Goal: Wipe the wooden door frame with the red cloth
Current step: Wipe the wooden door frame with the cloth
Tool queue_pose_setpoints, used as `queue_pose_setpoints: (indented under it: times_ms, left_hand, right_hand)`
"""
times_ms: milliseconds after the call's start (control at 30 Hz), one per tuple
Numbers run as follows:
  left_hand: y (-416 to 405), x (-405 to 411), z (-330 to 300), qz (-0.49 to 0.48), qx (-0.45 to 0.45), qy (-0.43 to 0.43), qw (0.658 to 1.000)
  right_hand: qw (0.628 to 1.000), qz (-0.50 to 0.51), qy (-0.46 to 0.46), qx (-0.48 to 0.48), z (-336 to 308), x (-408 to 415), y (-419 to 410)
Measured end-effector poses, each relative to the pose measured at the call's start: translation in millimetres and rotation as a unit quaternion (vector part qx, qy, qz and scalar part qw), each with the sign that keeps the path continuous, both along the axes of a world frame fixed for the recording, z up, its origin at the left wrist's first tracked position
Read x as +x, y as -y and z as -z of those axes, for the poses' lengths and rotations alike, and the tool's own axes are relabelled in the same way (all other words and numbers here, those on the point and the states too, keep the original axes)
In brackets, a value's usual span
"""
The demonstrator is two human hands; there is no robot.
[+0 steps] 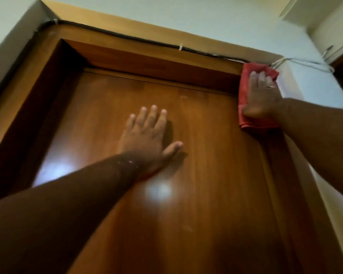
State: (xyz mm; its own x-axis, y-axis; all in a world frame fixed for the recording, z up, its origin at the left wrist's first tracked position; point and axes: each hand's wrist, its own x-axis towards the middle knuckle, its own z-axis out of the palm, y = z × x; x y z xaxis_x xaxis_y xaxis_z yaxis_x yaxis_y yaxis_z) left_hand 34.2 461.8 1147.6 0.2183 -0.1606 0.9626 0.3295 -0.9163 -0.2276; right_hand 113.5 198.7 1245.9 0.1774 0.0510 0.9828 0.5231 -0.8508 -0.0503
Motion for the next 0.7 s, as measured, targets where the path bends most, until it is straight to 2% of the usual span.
queue_pose_setpoints:
  times_ms: [100, 167, 333, 467, 700]
  left_hand:
    - [64.7, 57.2, 13.4, 0.031, 0.036, -0.024, 0.999]
    - [85.2, 81.8, 17.8, 0.009, 0.037, -0.035, 0.999]
    - [83.7, 103.1, 18.6, -0.04, 0.029, 0.004, 0.999]
    - [83.0, 105.4, 17.0, -0.029, 0.041, 0.014, 0.999]
    - [84.1, 96.6, 17.7, -0.027, 0.048, 0.001, 0.998]
  right_hand:
    - [0.998, 0.003, -0.068, 0.014, -32.7, 53.2, 24.4]
    - [0.996, -0.016, -0.08, 0.03, -45.1, 65.8, 36.6]
    - [0.997, -0.067, -0.032, -0.003, -24.0, 88.0, 55.3]
    - [0.995, -0.092, 0.003, -0.035, 61.2, 96.8, 63.6]
    - [0.99, -0.121, 0.008, -0.072, 300.9, 85.6, 72.5]
